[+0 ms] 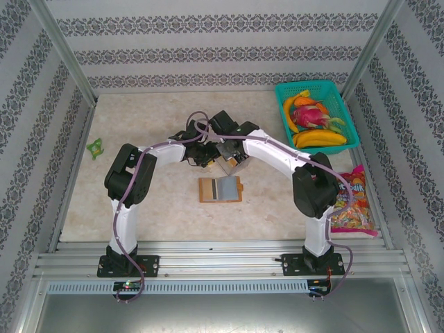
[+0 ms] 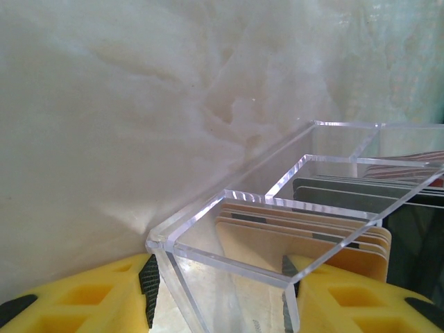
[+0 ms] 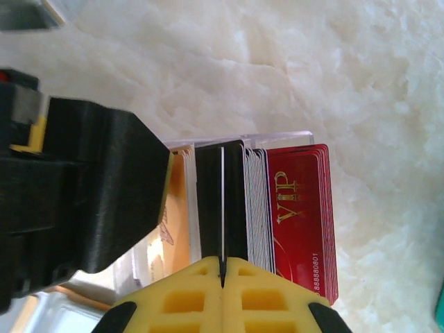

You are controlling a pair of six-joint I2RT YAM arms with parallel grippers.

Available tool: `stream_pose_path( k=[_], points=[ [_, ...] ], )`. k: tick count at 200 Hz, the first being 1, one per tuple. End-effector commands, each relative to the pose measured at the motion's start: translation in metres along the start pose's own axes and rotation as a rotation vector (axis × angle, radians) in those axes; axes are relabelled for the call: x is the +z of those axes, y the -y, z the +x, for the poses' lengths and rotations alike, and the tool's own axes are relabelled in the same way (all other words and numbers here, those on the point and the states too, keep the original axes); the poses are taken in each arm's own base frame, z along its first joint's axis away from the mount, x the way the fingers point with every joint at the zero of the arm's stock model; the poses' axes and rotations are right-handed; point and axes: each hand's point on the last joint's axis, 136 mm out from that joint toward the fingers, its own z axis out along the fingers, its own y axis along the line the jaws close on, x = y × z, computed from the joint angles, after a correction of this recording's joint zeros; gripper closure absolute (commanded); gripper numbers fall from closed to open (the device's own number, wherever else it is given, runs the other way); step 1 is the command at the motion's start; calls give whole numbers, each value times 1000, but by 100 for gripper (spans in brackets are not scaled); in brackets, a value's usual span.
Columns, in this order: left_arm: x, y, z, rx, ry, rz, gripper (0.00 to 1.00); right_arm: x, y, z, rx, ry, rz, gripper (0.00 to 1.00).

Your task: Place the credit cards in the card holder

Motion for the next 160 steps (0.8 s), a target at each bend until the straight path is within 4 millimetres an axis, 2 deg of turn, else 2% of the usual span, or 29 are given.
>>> stream_pose_path(
  k=[1,31,52,78,112,160],
  points=[
    [-9,-5,1,24,8,-22,48,-24,0,-7,103,23,-22,100],
    [-21,6,-2,47,33,3,48,-31,5,-7,186,26,-11,100],
    [-35,15,-5,58,78,39,46,-45,9,-11,283,65,-69,100],
    [-59,30,-7,73,141,110,43,-69,10,-20,460,142,-277,100],
    [-95,63,-6,70,172,328,36,-87,15,-25,770,206,-656,100],
    [-125,113,4,61,90,649,36,-100,19,-22,927,236,-907,100]
  ],
)
